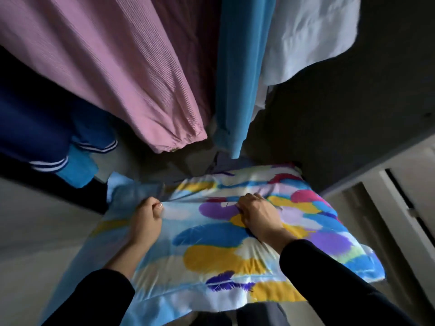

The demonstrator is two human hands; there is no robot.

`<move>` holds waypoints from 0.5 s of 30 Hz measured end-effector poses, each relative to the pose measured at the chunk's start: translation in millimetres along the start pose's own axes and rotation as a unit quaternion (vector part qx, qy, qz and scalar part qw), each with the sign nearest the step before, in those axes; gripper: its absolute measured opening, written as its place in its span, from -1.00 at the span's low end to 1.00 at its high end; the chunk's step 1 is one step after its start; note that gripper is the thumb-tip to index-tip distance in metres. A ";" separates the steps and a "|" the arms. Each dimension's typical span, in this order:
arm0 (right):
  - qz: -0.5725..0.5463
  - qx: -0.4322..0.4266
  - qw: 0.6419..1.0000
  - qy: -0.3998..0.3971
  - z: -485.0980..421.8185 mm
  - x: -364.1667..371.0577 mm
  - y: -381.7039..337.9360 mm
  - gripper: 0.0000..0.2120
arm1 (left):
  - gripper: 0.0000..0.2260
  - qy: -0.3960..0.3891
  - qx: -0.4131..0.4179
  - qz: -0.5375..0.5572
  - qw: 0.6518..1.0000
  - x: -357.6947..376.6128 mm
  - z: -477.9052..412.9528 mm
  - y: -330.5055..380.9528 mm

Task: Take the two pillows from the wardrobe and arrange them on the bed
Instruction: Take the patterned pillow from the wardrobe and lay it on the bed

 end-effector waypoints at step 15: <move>-0.026 0.146 0.989 0.022 252.7 -125.1 44.5 -0.86 | -0.87 -0.228 0.160 0.094 0.956 -57.6 128.0 183.9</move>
Point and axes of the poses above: each hand's wrist, its own z-axis away from the middle knuckle, its own x-axis out of the palm, y = z × x, the point moved 7 cm from there along -z, towards the middle knuckle, and after that the axes turned 11 degrees about x, right-handed, at the moved point
